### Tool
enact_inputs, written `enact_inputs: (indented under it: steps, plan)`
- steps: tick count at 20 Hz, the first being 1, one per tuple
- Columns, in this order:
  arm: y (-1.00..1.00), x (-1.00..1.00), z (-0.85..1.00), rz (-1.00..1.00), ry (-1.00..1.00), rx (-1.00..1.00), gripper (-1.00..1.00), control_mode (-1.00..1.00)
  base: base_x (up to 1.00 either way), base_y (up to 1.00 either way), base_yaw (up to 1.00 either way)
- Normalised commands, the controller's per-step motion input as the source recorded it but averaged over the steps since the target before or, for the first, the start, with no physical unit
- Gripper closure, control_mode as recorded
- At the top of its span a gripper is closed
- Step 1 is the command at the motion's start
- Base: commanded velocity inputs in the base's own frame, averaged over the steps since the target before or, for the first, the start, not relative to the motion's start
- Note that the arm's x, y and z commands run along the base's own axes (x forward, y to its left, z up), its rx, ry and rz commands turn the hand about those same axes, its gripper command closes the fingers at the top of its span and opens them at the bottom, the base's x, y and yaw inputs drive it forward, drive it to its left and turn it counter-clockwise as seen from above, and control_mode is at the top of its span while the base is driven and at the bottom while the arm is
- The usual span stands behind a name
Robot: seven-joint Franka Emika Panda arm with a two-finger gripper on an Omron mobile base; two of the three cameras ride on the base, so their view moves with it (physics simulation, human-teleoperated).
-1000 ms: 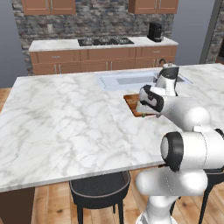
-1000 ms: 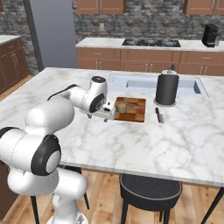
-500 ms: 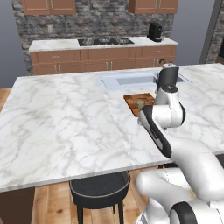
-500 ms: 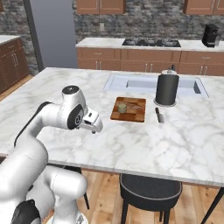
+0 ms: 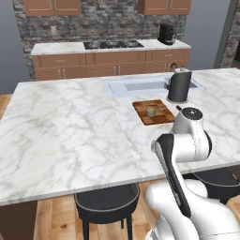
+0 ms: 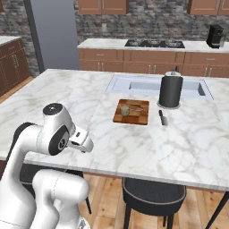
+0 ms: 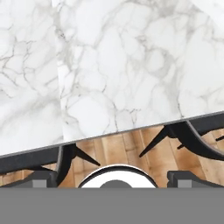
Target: Retrieve the sausage and cheese from the fridge and place them on the cutting board on the counter.
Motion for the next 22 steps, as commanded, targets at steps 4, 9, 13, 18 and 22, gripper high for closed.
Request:
enact_inputs:
  steps: [4,9,13,18,22]
  plan:
    - [0.00,0.00,0.00,0.00,0.00,0.00,-1.00,-1.00,0.00,0.00,0.00]
    - [0.00,0.00,0.00,0.00,0.00,0.00,-1.00,-1.00,0.00,0.00,0.00]
    - [0.00,0.00,0.00,0.00,0.00,0.00,-1.00,-1.00,0.00,0.00,0.00]
    - [0.00,0.00,0.00,0.00,0.00,0.00,-1.00,1.00,0.00,0.00,0.00]
    - [0.00,0.00,0.00,0.00,0.00,0.00,-1.00,1.00,0.00,0.00,0.00]
